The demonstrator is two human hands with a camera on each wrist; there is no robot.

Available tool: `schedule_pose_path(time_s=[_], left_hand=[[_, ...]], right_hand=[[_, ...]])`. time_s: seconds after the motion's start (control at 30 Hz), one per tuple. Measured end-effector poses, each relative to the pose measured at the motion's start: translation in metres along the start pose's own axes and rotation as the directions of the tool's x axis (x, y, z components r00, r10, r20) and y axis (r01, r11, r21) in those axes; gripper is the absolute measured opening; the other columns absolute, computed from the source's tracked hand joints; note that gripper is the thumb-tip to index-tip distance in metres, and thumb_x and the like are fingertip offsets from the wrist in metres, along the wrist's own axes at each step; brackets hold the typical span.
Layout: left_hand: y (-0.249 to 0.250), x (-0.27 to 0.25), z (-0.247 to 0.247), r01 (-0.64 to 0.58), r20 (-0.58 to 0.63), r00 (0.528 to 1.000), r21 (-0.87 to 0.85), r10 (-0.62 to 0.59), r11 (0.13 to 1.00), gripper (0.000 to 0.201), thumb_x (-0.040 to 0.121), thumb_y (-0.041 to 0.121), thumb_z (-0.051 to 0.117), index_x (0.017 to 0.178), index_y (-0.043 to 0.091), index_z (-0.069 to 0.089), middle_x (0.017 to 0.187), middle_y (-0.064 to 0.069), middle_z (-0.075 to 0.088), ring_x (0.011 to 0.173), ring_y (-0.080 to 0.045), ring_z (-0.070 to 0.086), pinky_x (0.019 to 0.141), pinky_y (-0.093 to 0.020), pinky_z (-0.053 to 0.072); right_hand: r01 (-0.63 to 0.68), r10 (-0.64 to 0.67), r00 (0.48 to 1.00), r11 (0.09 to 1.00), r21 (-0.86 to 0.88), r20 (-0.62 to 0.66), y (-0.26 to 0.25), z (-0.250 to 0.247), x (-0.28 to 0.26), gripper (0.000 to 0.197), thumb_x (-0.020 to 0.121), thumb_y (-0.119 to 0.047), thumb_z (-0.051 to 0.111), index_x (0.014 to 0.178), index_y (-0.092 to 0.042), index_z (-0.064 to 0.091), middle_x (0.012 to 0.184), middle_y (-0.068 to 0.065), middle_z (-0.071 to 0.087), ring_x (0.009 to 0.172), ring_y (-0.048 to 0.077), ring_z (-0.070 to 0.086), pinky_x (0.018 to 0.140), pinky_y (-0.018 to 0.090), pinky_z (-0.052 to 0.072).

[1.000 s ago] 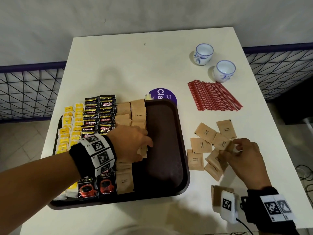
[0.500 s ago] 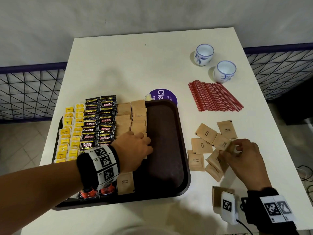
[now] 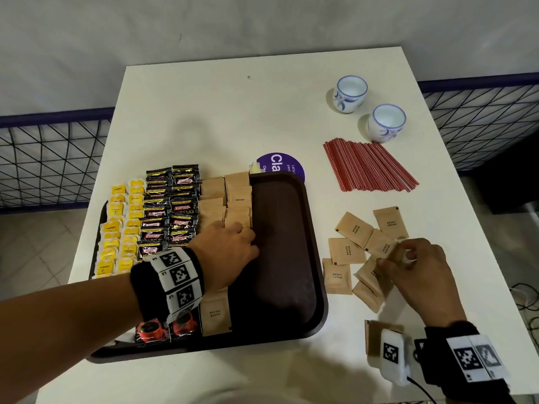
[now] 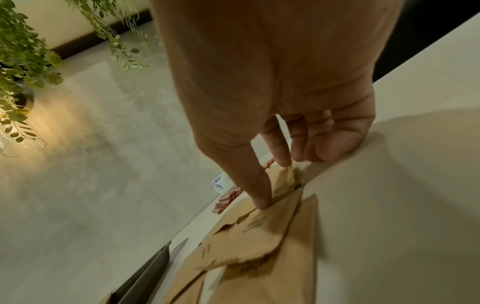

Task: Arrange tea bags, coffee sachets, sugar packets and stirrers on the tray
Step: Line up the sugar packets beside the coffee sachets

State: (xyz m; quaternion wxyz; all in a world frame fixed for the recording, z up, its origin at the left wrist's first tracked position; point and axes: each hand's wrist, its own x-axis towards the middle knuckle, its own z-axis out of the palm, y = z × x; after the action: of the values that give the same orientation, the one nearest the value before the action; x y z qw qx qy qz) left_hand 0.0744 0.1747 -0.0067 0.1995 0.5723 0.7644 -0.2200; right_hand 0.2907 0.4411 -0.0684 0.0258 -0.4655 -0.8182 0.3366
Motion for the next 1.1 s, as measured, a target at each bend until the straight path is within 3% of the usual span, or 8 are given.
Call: schedule_pose_path(time_s=[0.1, 0.27, 0.37, 0.5, 0.77, 0.93, 1.1], left_hand=[[-0.002, -0.002, -0.001, 0.016, -0.029, 0.999, -0.045, -0.017, 0.999, 0.039, 0.095, 0.035, 0.046, 0.134, 0.031, 0.046, 0.130, 0.002, 0.047, 0.114, -0.020, 0.049, 0.088, -0.036, 0.041], [-0.029, -0.003, -0.012, 0.177, -0.104, 0.974, -0.194, -0.200, 0.965, 0.038, 0.092, 0.037, 0.043, 0.128, 0.032, 0.052, 0.122, 0.008, 0.052, 0.113, -0.016, 0.050, 0.092, -0.034, 0.046], [-0.043, 0.002, -0.014, 0.243, -0.072, 0.963, -0.191, -0.260, 0.951, 0.036, 0.091, 0.044, 0.047, 0.123, 0.029, 0.057, 0.123, 0.006, 0.052, 0.115, -0.017, 0.048, 0.092, -0.034, 0.044], [-0.044, 0.006, -0.013, 0.272, -0.025, 0.961, -0.105, -0.276, 0.957, 0.042, 0.088, 0.055, 0.050, 0.116, 0.027, 0.062, 0.124, 0.002, 0.050, 0.116, -0.019, 0.044, 0.096, -0.037, 0.041], [-0.026, 0.007, -0.006, 0.306, -0.024, 0.951, -0.061, -0.308, 0.950, 0.074, 0.068, 0.081, 0.054, 0.117, 0.025, 0.060, 0.124, 0.002, 0.046, 0.118, -0.020, 0.040, 0.097, -0.037, 0.036], [-0.022, 0.008, -0.002, 0.295, -0.052, 0.953, -0.063, -0.298, 0.954, 0.074, 0.070, 0.079, 0.053, 0.119, 0.024, 0.059, 0.126, 0.002, 0.046, 0.120, -0.021, 0.039, 0.099, -0.040, 0.037], [-0.021, 0.007, 0.002, 0.298, -0.101, 0.947, -0.075, -0.305, 0.952, 0.065, 0.071, 0.072, 0.053, 0.114, 0.024, 0.059, 0.122, 0.003, 0.048, 0.116, -0.020, 0.041, 0.094, -0.038, 0.038]], right_hand=[[-0.001, 0.001, 1.000, 1.000, -0.002, -0.011, 0.002, 0.000, 0.001, 0.048, 0.077, -0.022, 0.082, 0.117, -0.013, 0.056, 0.111, 0.009, 0.049, 0.093, 0.028, 0.058, 0.077, 0.035, 0.044], [-0.010, 0.010, 0.999, 1.000, 0.010, -0.036, 0.007, 0.000, 0.001, 0.052, 0.078, -0.023, 0.082, 0.119, -0.011, 0.054, 0.115, 0.011, 0.052, 0.094, 0.029, 0.060, 0.077, 0.034, 0.043], [0.001, 0.000, 0.999, 1.000, 0.010, -0.039, 0.007, 0.001, 0.002, 0.052, 0.077, -0.023, 0.083, 0.119, -0.010, 0.054, 0.116, 0.012, 0.053, 0.094, 0.028, 0.059, 0.078, 0.035, 0.045], [-0.002, 0.002, 0.999, 1.000, 0.003, -0.038, 0.008, 0.001, 0.002, 0.053, 0.077, -0.024, 0.082, 0.120, -0.010, 0.054, 0.116, 0.012, 0.053, 0.094, 0.028, 0.059, 0.078, 0.035, 0.044], [-0.005, 0.005, 0.999, 1.000, 0.003, -0.040, 0.010, 0.003, 0.003, 0.054, 0.076, -0.025, 0.083, 0.119, -0.010, 0.054, 0.115, 0.012, 0.053, 0.095, 0.029, 0.060, 0.078, 0.036, 0.047], [0.004, -0.004, 0.999, 1.000, 0.003, -0.042, 0.009, 0.003, 0.002, 0.053, 0.077, -0.022, 0.083, 0.120, -0.009, 0.054, 0.114, 0.013, 0.052, 0.092, 0.023, 0.055, 0.078, 0.034, 0.045], [-0.003, 0.003, 1.000, 1.000, 0.007, -0.031, 0.007, 0.003, 0.002, 0.054, 0.077, -0.025, 0.082, 0.121, -0.010, 0.054, 0.115, 0.012, 0.052, 0.094, 0.026, 0.057, 0.077, 0.035, 0.046]])
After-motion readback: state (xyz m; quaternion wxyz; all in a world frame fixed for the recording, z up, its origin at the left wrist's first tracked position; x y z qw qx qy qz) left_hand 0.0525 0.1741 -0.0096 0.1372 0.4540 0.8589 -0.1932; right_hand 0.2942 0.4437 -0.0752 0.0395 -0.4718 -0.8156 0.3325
